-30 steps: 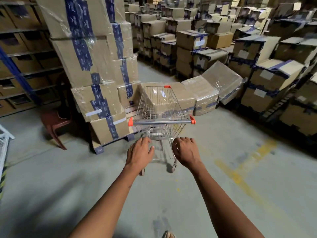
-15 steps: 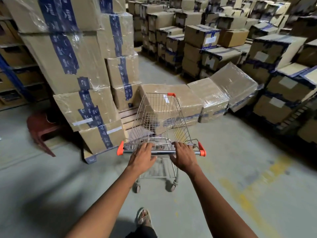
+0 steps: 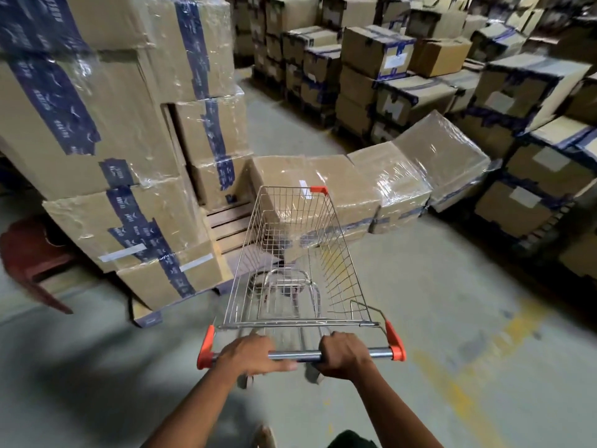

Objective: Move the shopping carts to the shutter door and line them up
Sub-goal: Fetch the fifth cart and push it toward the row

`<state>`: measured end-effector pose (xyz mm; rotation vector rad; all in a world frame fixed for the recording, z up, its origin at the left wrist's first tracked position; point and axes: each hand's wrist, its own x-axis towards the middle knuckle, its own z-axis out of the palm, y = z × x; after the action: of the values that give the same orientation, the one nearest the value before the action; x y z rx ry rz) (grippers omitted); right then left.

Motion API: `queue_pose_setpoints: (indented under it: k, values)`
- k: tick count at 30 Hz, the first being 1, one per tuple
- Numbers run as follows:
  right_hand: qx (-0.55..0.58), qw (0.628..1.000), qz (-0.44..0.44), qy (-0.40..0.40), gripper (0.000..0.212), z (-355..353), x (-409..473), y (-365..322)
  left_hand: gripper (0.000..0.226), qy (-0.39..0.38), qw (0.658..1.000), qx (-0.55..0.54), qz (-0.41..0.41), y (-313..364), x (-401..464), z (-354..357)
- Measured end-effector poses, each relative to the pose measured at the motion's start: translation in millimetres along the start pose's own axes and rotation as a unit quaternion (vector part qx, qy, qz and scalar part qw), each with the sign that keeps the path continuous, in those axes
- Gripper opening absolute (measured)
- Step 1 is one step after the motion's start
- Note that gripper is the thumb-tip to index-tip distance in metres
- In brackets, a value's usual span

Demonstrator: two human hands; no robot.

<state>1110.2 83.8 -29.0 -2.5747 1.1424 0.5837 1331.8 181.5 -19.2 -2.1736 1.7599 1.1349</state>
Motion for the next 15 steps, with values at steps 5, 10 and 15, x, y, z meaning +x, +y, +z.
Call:
queue_pose_setpoints:
  k: [5,10,15]
  values:
    - [-0.015,0.999,-0.037,0.023,0.057,1,8,12,0.105,-0.042,0.997,-0.04,-0.046,7,10,-7]
    - [0.007,0.996,-0.081,0.037,0.067,-6,13,34,0.103,-0.008,0.995,-0.061,-0.073,32,5,-11]
    - [-0.001,0.991,-0.127,0.047,0.069,-6,7,53,0.1,0.052,0.993,-0.047,-0.099,52,1,8]
